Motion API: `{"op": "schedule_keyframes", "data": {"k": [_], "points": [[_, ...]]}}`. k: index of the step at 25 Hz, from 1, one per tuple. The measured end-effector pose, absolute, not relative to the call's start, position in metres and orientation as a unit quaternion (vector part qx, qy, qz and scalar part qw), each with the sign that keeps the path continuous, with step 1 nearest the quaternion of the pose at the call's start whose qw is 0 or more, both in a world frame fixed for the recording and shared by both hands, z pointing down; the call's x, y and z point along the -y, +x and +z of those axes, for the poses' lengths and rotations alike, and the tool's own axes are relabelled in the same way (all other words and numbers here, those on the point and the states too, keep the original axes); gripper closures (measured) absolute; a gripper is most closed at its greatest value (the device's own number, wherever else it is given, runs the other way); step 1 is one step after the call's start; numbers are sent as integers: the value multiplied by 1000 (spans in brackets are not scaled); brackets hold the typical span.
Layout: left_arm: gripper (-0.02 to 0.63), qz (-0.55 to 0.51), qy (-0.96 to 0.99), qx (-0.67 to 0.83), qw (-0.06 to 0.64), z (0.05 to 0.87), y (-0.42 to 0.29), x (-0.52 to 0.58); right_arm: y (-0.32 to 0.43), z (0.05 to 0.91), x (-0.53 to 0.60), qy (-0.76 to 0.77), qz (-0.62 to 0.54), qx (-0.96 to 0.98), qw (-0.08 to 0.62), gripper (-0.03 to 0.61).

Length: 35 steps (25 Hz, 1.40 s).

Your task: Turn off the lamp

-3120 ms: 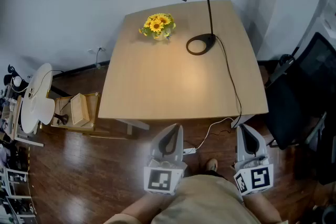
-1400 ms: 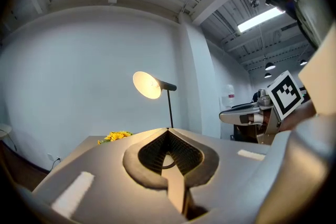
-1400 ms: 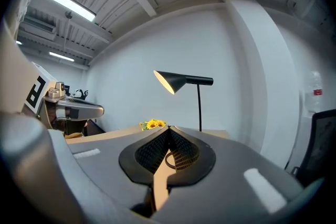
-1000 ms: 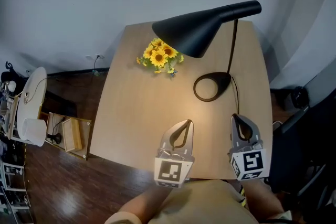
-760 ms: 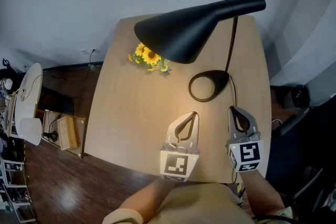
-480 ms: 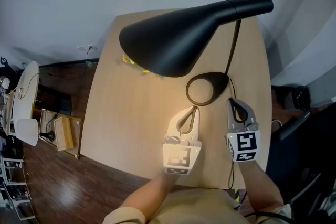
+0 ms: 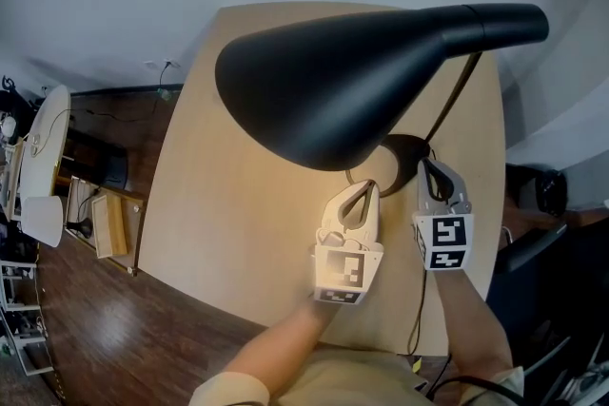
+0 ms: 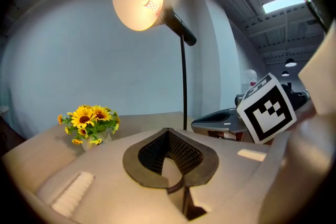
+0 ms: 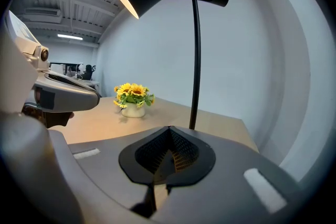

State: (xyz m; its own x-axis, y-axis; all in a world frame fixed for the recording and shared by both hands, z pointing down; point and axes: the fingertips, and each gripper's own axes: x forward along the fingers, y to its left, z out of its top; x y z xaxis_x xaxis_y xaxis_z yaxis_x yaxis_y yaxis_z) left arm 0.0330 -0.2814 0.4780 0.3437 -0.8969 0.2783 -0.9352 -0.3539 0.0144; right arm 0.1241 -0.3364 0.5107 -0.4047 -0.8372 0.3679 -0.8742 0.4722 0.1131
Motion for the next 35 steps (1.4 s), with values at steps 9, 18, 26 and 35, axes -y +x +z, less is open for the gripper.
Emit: {"op": "schedule_keyframes", "data": {"k": [9, 18, 26, 35], "points": [[627, 134, 810, 564, 92, 503, 32, 304, 118, 562, 368, 493, 63, 830, 252, 580], [626, 150, 803, 565, 118, 527, 29, 298, 117, 589, 385, 488, 74, 823, 279, 580], [627, 156, 803, 562, 123, 535, 32, 297, 113, 604, 387, 482, 77, 821, 296, 580], [627, 159, 804, 559, 122, 540, 35, 297, 115, 614, 389, 477, 79, 817, 313, 581]]}}
